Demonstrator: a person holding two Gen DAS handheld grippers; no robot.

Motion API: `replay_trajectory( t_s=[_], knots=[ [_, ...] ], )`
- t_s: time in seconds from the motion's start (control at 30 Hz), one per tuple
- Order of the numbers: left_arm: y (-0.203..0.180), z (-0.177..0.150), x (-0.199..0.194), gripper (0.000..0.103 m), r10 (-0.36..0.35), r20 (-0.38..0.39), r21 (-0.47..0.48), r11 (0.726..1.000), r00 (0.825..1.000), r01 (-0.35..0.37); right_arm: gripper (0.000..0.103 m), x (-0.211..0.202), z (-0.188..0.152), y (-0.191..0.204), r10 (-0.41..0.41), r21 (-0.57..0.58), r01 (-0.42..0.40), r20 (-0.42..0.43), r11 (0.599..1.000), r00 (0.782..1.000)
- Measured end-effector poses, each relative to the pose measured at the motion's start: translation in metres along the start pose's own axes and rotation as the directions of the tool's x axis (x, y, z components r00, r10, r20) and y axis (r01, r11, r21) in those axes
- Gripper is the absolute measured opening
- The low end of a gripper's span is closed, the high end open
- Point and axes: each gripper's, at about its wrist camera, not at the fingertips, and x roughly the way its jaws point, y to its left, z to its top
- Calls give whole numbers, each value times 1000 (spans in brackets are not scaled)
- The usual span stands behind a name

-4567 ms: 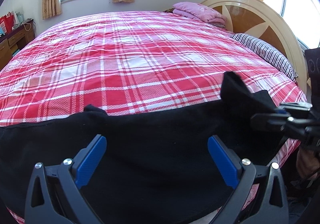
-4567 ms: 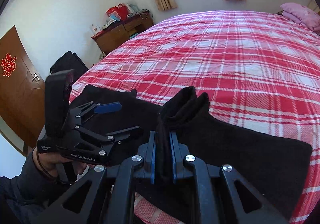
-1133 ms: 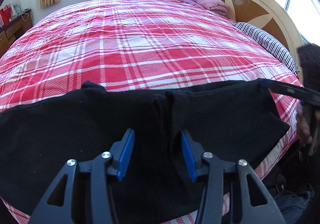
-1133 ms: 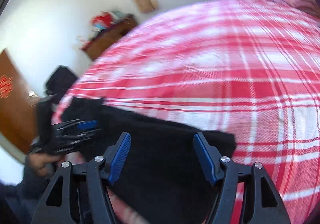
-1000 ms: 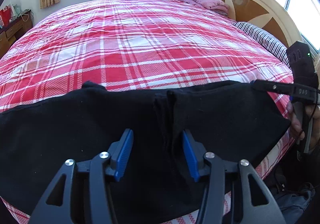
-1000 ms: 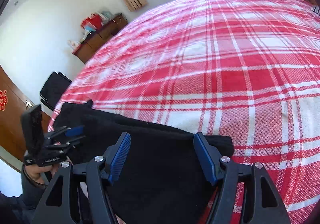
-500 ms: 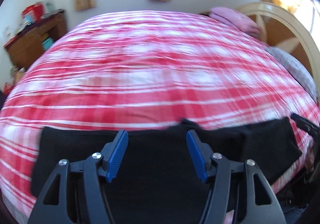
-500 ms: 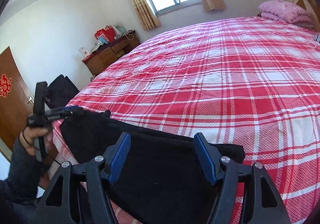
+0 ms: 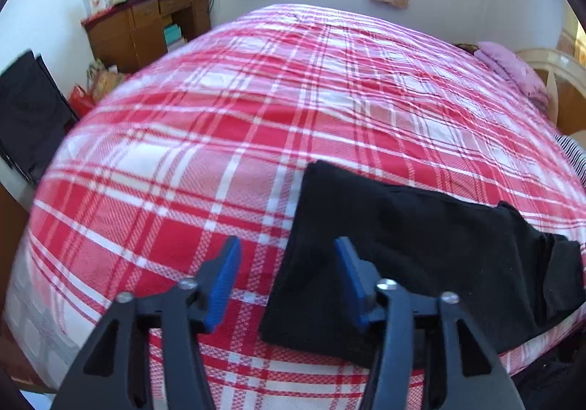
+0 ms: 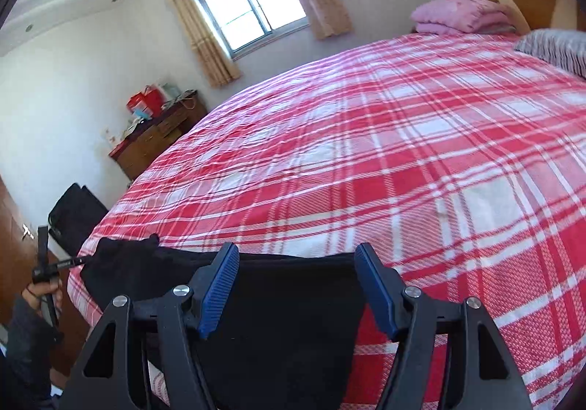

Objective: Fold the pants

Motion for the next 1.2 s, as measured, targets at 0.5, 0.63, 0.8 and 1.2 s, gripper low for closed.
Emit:
replay_trajectory(
  t_s=[0.5,0.63,0.8,1.2],
  knots=[
    [18,-10,13,28,-214,0,-107,971,977,213,68,6,-10,-1,-17,6,17,-23,1000,1000],
    [19,-9,4,18,-258,25,-158,953,966,259,68,2,-10,-1,-26,8,26,-6,1000,1000],
    [7,0,-26,17,-320,90,-142,933,943,330,68,0,-10,-4,-38,18,38,6,999,999],
    [-41,12,-71,17,-479,134,-85,867,868,492,68,-8,-8,-4,-58,19,58,31,998,998]
  ],
)
